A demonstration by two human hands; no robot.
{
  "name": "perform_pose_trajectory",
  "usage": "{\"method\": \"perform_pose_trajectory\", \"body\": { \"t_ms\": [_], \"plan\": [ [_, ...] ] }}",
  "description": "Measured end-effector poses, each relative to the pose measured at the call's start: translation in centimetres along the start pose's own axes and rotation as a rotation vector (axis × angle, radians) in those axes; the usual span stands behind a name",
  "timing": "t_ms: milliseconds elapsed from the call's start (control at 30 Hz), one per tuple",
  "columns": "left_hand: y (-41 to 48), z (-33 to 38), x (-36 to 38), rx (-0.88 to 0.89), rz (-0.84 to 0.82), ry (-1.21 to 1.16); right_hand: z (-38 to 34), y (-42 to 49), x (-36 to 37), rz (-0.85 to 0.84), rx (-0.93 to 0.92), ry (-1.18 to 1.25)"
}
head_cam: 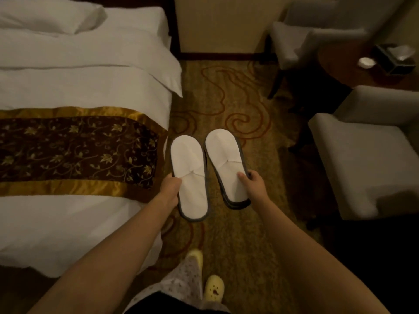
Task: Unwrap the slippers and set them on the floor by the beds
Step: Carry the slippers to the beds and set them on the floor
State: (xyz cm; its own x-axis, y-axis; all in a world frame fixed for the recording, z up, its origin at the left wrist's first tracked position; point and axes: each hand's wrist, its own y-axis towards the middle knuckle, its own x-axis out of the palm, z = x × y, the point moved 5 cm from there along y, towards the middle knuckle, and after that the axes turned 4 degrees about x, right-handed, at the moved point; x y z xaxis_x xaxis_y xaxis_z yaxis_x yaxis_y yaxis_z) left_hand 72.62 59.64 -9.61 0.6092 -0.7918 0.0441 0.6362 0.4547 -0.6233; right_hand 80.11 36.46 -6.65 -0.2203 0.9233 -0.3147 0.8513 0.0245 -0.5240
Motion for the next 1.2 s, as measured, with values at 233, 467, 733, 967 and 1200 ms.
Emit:
{"method": "perform_pose_trajectory", "body": {
  "t_ms": [233,467,733,967,1200],
  "plan": [
    [9.2,3.9,1.0,-0.043,0.082,-0.098,-5.8,10.6,4.2,-0.118,-0.019,-0.074],
    [16.8,8.4,3.9,-0.055,0.131,-0.203,-11.6,20.5,6.5,-0.199,-0.013,-0.103],
    [24.1,11.7,7.4,0.000,0.298,-0.418,-18.8,34.5,10.8,-0.408,-0.146,-0.366],
    [27.0,8.5,8.2,0.004,0.577,-0.692,-19.8,41.4,18.4,-0.721,-0.240,-0.585],
    [29.8,-4.0,5.6,0.005,0.824,-0.810,-9.7,43.7,26.8,-0.921,-0.253,-0.795]
  ]
}}
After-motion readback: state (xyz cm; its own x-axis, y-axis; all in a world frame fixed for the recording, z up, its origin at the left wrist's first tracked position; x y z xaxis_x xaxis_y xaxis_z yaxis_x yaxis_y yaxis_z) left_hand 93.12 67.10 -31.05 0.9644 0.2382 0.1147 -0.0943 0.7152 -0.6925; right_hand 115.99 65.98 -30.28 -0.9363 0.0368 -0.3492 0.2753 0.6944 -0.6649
